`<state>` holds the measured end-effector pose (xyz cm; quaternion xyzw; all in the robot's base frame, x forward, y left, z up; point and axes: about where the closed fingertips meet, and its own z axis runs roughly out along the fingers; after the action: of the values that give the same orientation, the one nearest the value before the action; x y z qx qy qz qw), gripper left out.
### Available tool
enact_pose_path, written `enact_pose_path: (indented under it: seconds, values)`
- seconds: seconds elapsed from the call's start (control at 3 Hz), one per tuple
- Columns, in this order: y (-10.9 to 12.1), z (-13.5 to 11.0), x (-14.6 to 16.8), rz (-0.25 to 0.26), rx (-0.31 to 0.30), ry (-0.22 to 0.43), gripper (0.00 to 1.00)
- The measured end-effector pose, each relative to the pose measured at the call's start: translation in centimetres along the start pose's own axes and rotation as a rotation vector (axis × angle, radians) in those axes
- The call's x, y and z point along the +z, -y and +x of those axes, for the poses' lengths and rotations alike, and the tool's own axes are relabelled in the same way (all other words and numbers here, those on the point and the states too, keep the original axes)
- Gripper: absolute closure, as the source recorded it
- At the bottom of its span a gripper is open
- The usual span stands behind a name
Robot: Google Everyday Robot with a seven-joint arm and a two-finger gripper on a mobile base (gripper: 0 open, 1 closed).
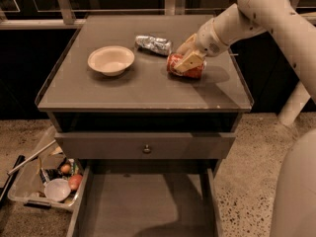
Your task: Place coke can into middle drawer
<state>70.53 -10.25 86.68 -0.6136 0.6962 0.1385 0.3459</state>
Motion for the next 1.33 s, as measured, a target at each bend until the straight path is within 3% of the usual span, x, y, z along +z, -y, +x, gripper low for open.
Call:
enact_pose_path:
  seconds: [0.67,1.33]
  values:
    - [-2.7,1.3,-4.3,0.043,0.039,0.008,1.0]
    - [-6.8,1.7,-9.1,0.119,0.046,0.029,1.0]
